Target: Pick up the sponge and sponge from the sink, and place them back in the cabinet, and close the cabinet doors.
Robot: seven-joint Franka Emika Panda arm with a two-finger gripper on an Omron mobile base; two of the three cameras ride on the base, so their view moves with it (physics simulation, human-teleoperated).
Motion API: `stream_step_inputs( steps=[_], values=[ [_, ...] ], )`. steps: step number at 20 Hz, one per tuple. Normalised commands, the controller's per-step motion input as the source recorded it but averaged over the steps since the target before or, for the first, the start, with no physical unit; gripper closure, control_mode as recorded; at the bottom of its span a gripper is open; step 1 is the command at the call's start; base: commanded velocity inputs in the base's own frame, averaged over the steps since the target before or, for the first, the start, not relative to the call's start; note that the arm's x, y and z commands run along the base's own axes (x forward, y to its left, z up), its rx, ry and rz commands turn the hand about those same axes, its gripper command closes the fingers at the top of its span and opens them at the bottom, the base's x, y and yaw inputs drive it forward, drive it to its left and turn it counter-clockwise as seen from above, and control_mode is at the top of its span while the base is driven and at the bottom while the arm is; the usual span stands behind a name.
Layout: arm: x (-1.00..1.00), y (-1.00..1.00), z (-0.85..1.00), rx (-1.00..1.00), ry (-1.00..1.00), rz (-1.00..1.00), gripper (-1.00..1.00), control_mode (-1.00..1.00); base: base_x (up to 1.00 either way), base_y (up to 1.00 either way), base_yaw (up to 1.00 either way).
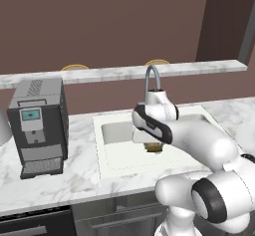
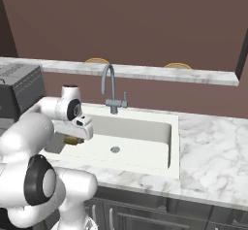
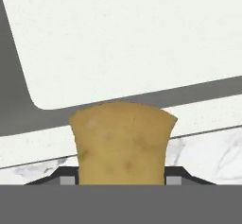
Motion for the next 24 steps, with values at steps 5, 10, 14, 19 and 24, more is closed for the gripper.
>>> stream_step_inputs(
  steps=[5,10,14,19,24],
  values=[
    [-0.41,0.0,0.19,-0.01,-0.1,0.0,1.0,-1.0,0.0,0.0,0.0],
    [-0.39,0.0,0.28,0.0,-0.08,0.0,1.0,-1.0,0.0,0.0,0.0],
    [-0.47,0.0,0.28,0.0,-0.09,0.0,1.0,-1.0,0.0,0.0,0.0],
    [-0.39,0.0,0.37,0.0,-0.06,0.0,1.0,-1.0,0.0,0.0,0.0],
    [-0.28,-0.07,0.52,-0.01,-0.04,-0.02,1.0,-1.0,0.0,0.0,0.0]
  ],
)
